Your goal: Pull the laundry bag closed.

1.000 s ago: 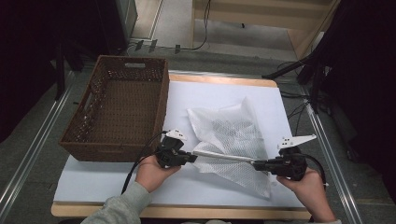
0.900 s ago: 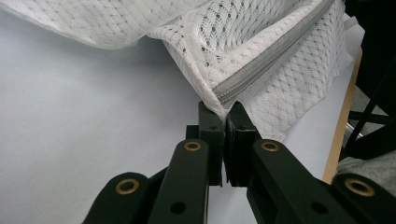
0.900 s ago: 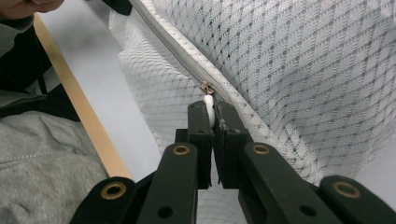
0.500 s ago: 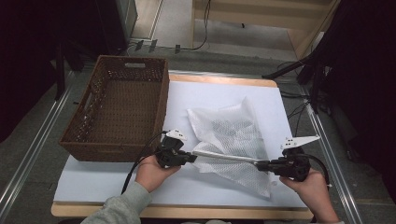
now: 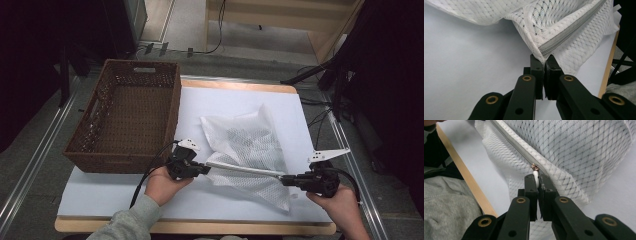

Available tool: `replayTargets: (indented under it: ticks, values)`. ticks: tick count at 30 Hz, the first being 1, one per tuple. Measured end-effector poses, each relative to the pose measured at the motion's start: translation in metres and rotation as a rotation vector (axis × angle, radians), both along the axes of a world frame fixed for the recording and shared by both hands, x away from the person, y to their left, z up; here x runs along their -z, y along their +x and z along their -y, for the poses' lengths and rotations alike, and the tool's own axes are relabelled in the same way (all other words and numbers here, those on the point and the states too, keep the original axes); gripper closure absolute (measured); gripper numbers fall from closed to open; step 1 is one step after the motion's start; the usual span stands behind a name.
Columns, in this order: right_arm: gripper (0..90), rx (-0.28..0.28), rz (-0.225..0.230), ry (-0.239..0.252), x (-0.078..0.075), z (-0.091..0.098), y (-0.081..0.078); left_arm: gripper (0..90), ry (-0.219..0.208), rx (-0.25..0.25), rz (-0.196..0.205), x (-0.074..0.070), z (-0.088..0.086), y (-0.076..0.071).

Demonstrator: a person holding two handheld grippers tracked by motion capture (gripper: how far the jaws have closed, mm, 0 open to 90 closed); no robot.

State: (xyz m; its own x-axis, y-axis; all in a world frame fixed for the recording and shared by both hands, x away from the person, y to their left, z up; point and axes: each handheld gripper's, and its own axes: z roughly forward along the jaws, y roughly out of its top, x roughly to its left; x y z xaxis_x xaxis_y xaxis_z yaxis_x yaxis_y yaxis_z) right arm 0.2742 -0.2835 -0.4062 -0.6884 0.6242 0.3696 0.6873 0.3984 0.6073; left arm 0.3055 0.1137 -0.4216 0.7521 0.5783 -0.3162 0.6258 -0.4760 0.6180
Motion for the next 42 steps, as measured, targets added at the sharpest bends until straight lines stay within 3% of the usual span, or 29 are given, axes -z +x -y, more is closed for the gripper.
replayTargets:
  ticks: [42]
  values:
    - [87.8,0.082,-0.008,-0.009,0.007,0.036,-0.009,87.8,0.02,-0.022,-0.02,0.002,-0.003,0.001]
